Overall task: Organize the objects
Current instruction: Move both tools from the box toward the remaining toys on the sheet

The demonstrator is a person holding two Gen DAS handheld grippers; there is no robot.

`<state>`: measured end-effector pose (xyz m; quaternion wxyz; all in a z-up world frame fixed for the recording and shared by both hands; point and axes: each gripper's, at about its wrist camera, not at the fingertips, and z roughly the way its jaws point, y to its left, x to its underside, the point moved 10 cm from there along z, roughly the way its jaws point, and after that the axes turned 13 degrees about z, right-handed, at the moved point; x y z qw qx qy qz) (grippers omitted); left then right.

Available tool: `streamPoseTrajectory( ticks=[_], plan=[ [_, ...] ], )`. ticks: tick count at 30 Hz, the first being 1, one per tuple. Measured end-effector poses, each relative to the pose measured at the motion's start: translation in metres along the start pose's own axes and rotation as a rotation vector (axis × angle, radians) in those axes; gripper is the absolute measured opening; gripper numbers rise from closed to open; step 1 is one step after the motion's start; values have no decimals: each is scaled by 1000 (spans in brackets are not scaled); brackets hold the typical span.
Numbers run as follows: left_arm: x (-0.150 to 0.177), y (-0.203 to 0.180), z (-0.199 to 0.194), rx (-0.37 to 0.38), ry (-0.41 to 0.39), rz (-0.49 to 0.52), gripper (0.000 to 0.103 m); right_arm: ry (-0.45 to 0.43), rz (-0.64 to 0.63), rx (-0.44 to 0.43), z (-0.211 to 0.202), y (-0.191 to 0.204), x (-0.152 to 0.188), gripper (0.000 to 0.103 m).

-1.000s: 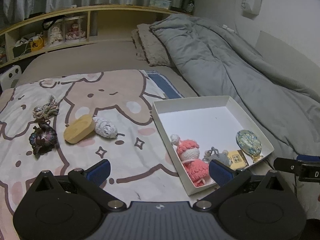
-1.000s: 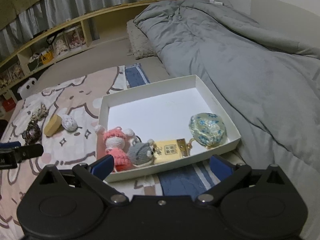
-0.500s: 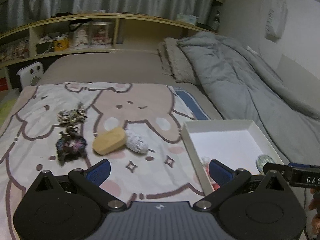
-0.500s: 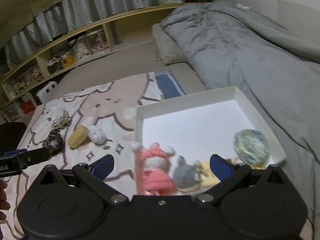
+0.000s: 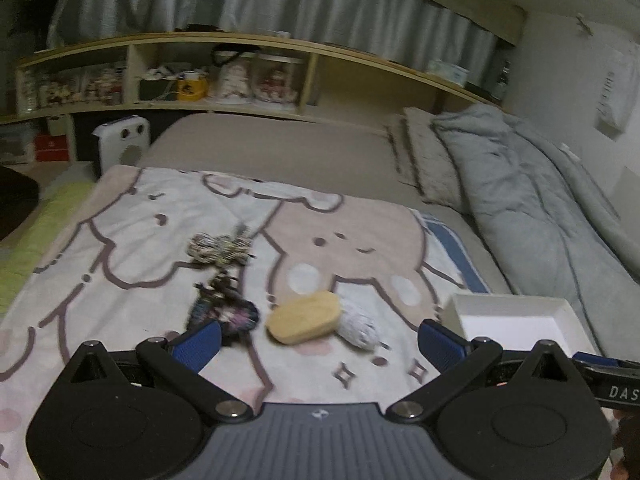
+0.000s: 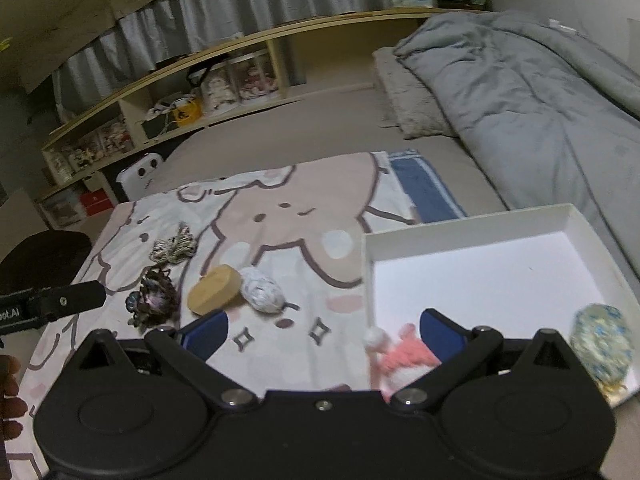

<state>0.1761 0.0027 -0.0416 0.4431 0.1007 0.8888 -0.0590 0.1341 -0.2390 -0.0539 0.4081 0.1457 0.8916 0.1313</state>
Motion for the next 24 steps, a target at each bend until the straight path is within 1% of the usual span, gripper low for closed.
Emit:
streamPoseTrajectory(
  ticks=[8, 12, 15, 20, 24],
  plan=[
    [-6, 42, 17, -95, -21, -63, 103, -9, -43, -58, 36, 30, -5, 103],
    [-6, 61, 28, -139, -37, -103, 103, -25, -70, -55, 56, 43, -3, 103],
    [-3, 75, 39, -190, -32, -138, 103, -46, -108, -106, 69, 52, 0, 103],
    [7, 88, 63, -208, 2, -183, 103, -48, -115, -151, 95, 59, 6, 103],
    [21, 98, 81, -192, 34, -248, 103, -52, -123, -129, 116, 57, 11, 103]
  ],
)
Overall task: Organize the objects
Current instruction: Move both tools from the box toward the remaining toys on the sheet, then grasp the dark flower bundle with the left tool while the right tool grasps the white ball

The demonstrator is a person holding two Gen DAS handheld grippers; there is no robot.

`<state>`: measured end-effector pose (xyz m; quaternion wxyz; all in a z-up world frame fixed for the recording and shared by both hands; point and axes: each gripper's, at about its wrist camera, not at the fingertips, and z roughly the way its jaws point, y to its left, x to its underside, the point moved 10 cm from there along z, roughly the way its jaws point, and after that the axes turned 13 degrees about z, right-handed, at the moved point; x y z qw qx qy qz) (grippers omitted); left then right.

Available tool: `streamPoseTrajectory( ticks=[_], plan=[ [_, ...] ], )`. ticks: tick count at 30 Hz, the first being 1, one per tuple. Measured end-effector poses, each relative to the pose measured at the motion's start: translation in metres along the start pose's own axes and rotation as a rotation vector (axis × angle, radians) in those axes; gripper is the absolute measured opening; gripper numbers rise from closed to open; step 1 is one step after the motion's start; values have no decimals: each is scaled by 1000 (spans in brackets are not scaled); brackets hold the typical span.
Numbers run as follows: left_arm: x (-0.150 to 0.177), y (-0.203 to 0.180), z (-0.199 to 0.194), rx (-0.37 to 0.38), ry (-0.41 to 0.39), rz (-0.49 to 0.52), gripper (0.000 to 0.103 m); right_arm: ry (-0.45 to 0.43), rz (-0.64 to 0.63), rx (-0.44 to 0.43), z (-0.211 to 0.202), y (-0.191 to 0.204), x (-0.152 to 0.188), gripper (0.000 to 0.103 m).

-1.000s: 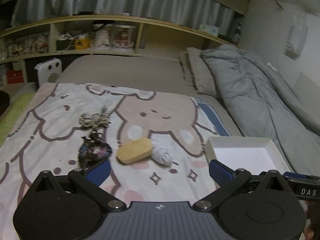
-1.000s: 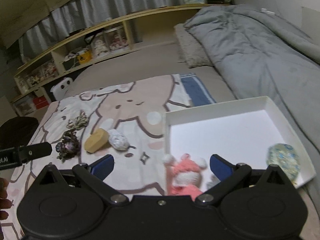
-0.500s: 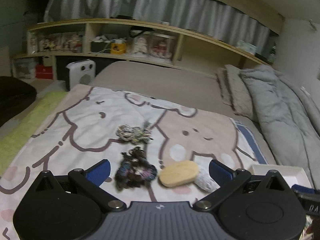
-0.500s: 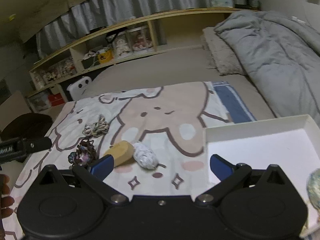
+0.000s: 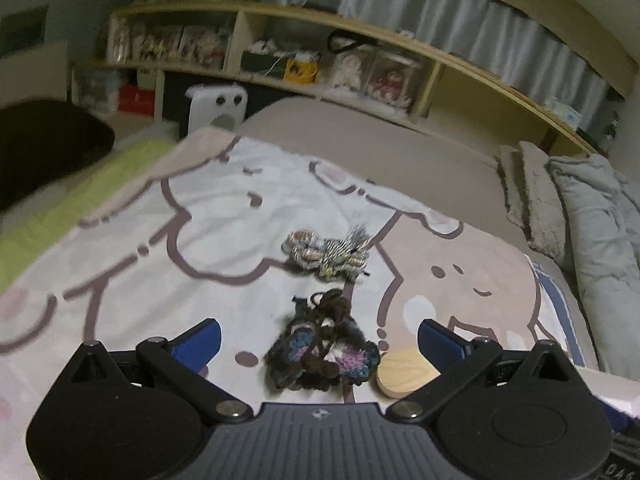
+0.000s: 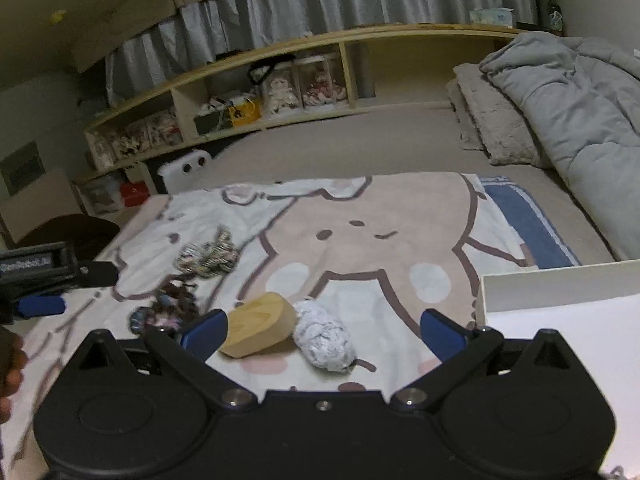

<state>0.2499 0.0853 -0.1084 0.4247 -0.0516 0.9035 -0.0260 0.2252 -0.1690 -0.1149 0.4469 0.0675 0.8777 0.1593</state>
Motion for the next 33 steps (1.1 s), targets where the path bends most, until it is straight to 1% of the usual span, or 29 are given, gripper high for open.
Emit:
streamPoseTrajectory(
  ticks=[4, 7, 9, 11, 12, 13, 15, 17, 20, 22, 24, 25, 26, 27, 28, 29, 30, 31, 32, 33],
  plan=[
    [8, 9, 15, 0, 18, -45, 103, 10, -20, 17, 19, -4, 8, 103],
    [11, 11, 23, 67, 16, -101, 103, 22, -26, 0, 31, -6, 14, 103],
    [11, 12, 28, 115, 3, -147, 102, 44, -28, 13, 39, -8, 18, 102],
    [9, 11, 33, 134, -3, -155, 101, 52, -33, 0, 45, -8, 22, 93],
    [9, 10, 36, 142, -5, -151, 97, 57, -37, -4, 47, -8, 23, 86],
    [9, 9, 39, 151, -5, -149, 95, 64, -42, -4, 50, -9, 25, 84],
    [11, 6, 45, 170, 7, -152, 89, 66, -55, -13, 53, -8, 28, 82],
    [14, 2, 51, 179, 22, -149, 86, 74, -66, -37, 57, -7, 30, 80],
    [22, -3, 59, 179, 45, -146, 86, 90, -70, -53, 63, -7, 34, 70],
    [29, -4, 65, 170, 64, -144, 84, 96, -80, -56, 66, -6, 36, 58],
    [35, -5, 69, 169, 75, -135, 77, 98, -100, -59, 69, -3, 38, 51],
    [36, -5, 71, 169, 76, -137, 76, 98, -116, -57, 69, -2, 39, 48],
    [36, -4, 70, 169, 70, -142, 69, 94, -130, -50, 69, -2, 39, 47],
    [36, -4, 70, 171, 59, -148, 62, 92, -143, -43, 69, -2, 39, 40],
    [35, -5, 69, 170, 52, -148, 59, 95, -153, -36, 68, -3, 40, 35],
    [34, -5, 68, 167, 50, -141, 51, 100, -152, -39, 68, -3, 40, 34],
    [34, -6, 68, 166, 53, -137, 39, 103, -145, -42, 67, -4, 39, 32],
    [35, -6, 68, 162, 58, -136, 33, 106, -139, -44, 65, -5, 39, 30],
    [36, -6, 67, 161, 64, -141, 25, 110, -137, -43, 63, -5, 39, 28],
    [37, -6, 66, 162, 71, -147, 24, 113, -136, -42, 61, -4, 39, 24]
  ],
)
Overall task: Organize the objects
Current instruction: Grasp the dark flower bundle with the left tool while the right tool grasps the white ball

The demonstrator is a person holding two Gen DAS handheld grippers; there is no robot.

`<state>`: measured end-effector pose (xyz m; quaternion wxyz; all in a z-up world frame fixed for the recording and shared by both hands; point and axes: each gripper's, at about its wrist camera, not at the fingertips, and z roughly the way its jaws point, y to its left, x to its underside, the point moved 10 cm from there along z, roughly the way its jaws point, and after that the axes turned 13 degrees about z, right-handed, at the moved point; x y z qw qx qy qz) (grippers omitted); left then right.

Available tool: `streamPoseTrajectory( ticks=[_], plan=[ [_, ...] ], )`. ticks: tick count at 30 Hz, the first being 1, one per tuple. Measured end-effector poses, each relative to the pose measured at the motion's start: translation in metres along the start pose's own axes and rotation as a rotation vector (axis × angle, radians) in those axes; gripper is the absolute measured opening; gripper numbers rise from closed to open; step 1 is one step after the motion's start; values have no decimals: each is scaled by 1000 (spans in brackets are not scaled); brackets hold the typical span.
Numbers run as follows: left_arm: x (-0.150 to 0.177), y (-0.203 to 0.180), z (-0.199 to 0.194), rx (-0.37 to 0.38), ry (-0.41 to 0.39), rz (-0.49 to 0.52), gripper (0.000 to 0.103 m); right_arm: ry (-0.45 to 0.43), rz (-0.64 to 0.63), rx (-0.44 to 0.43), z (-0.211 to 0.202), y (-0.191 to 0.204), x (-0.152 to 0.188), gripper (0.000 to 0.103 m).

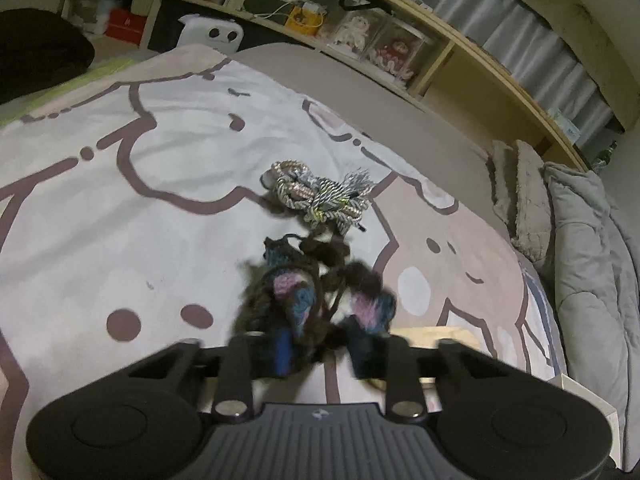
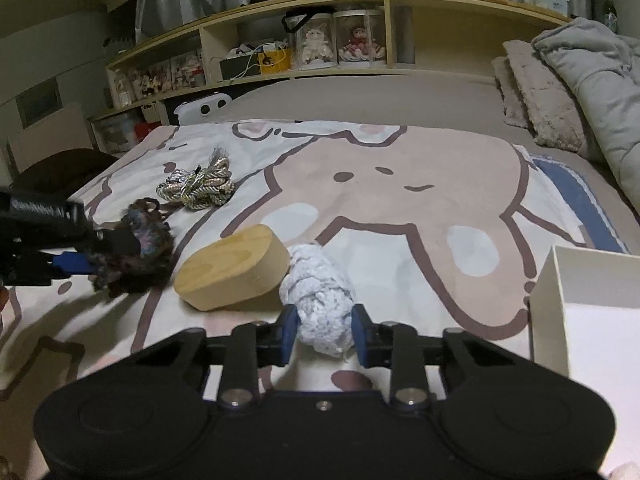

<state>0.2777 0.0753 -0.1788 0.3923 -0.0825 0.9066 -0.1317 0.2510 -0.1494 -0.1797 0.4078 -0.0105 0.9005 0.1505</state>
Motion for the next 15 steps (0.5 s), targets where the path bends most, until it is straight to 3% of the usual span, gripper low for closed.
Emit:
streamPoseTrajectory(
  ticks=[6, 11, 15],
  plan=[
    [1, -5, -17, 4, 11, 0, 16, 32, 26, 19, -28, -3, 7, 21],
    [11, -13, -41, 34, 42, -1, 15, 64, 31, 31, -60, -2, 18, 16],
    [28, -22, -55, 33, 96, 52, 15, 73, 42, 31, -83, 1, 27, 16]
  ],
)
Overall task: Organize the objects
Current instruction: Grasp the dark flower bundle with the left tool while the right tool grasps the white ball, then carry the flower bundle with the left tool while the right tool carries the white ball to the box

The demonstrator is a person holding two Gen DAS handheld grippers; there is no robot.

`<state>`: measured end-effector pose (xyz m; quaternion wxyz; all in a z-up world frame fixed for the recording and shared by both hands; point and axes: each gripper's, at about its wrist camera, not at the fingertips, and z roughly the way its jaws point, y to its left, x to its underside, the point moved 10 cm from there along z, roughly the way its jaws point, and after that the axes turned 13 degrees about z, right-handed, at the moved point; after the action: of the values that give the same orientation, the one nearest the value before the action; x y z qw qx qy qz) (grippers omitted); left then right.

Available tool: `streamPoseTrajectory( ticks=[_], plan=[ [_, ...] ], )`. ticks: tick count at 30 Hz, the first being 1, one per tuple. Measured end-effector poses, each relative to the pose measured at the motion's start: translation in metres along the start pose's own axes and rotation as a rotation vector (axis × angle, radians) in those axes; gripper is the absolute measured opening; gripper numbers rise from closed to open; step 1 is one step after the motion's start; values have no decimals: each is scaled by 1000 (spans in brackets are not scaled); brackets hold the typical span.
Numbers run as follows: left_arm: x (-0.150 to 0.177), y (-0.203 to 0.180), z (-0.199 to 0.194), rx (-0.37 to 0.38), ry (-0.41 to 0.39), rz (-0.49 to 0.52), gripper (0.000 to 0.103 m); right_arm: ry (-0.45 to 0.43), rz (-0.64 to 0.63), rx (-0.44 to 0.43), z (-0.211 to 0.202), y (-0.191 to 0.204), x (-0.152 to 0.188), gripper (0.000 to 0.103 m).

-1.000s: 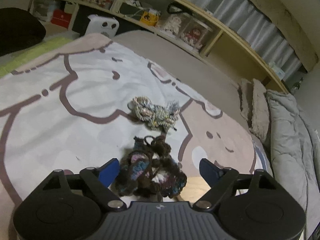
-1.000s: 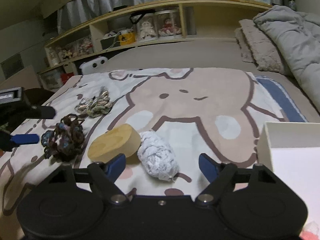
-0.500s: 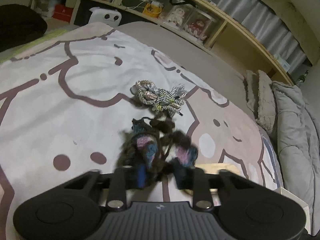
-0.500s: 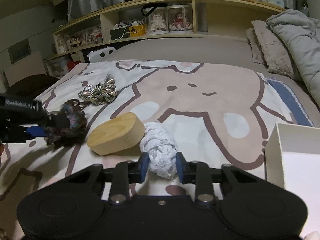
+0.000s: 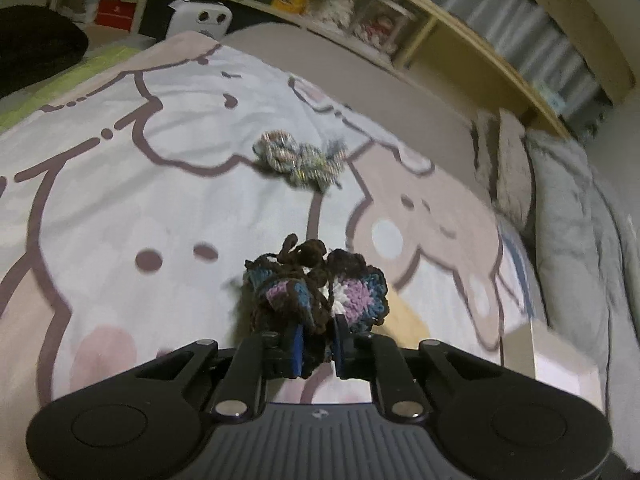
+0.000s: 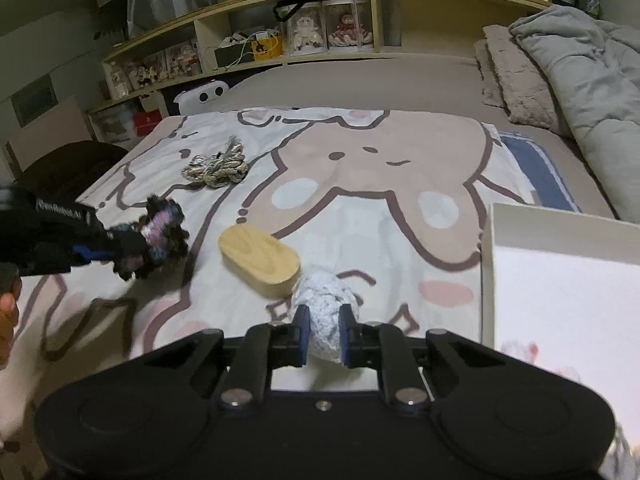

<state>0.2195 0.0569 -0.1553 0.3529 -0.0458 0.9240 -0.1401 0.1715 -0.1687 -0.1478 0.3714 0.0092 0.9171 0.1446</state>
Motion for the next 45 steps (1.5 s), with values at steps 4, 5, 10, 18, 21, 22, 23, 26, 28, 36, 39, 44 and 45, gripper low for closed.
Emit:
streamPoseTrajectory(
  ticks=[4, 5, 10, 18, 21, 22, 23, 26, 28, 36, 39, 44, 45],
  plan=[
    [17, -8, -15, 10, 54, 37, 15, 25, 17, -9, -22, 3, 19, 15],
    [22, -9, -20, 8, 66, 60, 15, 32, 22, -13, -27, 3, 23, 15],
    [57, -17, -45, -7, 140, 196, 15, 76, 24, -35, -51, 8, 46, 15],
    [78, -33, -63, 30, 192, 246, 15, 82, -26, -36, -74, 14, 65, 15],
    [80, -39, -73, 32, 187, 258, 15, 90, -21, -46, -78, 12, 73, 15],
    [83, -40, -74, 27, 188, 263, 16, 102, -20, -50, -78, 11, 76, 15],
    [86, -39, -75, 15, 190, 262, 16, 114, -25, -55, -78, 11, 78, 15],
    [88, -36, -74, -23, 193, 266, 19, 133, -41, -71, -79, 13, 82, 15],
    [86, -38, -76, -28, 193, 278, 29, 163, -38, -80, -77, 13, 85, 16],
    [75, -40, -77, -14, 154, 334, 82, 186, -26, -85, -77, 10, 81, 34],
    [75, -37, -70, -26, 168, 341, 82, 180, -45, -66, -75, 7, 77, 50],
    [82, -36, -53, 17, 209, 258, 82, 207, -59, -58, -63, 2, 77, 53],
    [84, -35, -50, 14, 215, 229, 82, 213, -60, -57, -61, 2, 77, 53]
  ],
)
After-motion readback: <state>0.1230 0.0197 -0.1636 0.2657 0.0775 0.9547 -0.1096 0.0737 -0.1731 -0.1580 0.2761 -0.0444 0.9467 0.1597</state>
